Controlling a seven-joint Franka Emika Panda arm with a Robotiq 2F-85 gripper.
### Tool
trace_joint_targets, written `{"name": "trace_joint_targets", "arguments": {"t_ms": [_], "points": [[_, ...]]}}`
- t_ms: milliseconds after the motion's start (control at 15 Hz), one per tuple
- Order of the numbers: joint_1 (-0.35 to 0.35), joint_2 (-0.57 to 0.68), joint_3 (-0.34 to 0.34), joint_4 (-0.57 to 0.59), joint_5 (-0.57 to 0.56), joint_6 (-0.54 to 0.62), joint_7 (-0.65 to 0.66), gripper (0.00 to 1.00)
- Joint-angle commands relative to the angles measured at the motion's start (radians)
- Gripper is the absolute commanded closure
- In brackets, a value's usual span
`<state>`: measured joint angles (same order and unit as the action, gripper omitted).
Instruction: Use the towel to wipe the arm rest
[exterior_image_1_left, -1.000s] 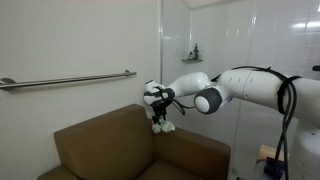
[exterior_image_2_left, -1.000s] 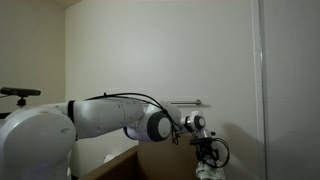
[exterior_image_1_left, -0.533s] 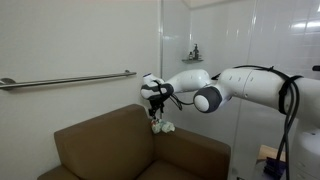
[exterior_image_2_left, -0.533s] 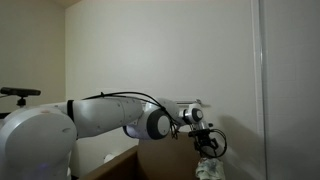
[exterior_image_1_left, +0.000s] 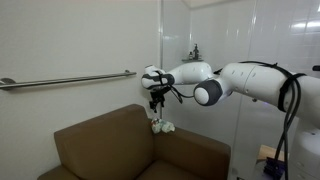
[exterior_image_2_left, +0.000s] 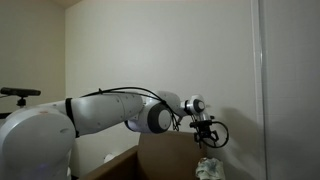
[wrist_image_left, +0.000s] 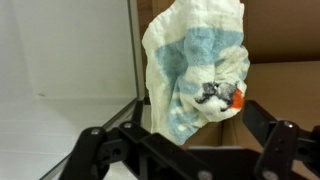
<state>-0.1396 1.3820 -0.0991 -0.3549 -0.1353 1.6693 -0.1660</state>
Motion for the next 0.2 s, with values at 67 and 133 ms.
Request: {"name": "trace_joint_targets", "arguments": {"t_ms": [67, 133], "points": [[-0.008, -0.011, 0.002, -0.017, 0.008, 0.003, -0.008, 0.0], [-0.008, -0.012, 0.003, -0.018, 0.009, 0.001, -0.008, 0.0]]}}
